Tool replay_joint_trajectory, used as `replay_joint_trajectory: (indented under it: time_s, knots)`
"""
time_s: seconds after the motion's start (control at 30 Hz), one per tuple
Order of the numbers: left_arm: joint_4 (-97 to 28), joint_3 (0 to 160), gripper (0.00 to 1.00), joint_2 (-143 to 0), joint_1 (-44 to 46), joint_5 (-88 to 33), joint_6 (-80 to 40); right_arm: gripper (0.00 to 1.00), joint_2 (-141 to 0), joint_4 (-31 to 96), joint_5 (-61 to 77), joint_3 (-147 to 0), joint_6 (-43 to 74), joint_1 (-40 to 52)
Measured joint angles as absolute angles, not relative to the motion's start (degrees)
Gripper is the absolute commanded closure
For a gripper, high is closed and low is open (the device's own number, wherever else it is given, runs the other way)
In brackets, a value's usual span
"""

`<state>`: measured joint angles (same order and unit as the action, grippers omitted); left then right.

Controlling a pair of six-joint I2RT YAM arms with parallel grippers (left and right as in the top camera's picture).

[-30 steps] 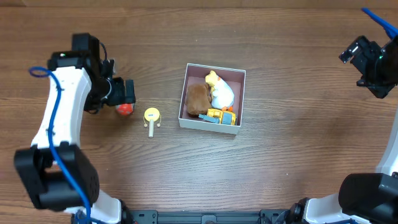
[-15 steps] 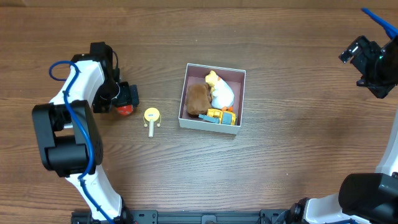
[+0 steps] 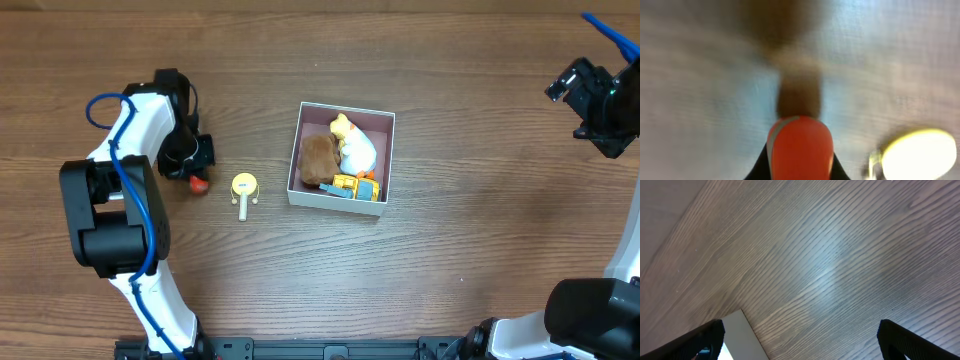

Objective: Pack container
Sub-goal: 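Lower the red ball with the left gripper into the box and release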

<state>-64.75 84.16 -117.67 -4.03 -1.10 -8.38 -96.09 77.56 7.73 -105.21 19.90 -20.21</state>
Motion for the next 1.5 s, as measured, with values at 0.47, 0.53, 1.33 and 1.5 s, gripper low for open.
replay_joint_trajectory:
  time_s: [0.47,0.53,1.33,1.5]
  knots:
    - [-83.7,112.8,0.70,-112.6,14.3,-1.4,-4.1,0.00,-96.1,77.6,7.7,-105.2,19.9,-20.2]
    - [-83.6,113.0,0.69,-111.0,18.2,-1.5,-4.1,0.00,-96.1,77.6,7.7,-105.2,19.9,-20.2]
    - [-79.1,106.3,0.46,-114.0,29.8,-1.9,-7.6,0.00,-96.1,77.6,7.7,-105.2,19.9,-20.2]
    - [-82.1,106.3,0.32,-114.0,29.8,-2.0,-8.5,0.00,-96.1,77.6,7.7,-105.2,19.9,-20.2]
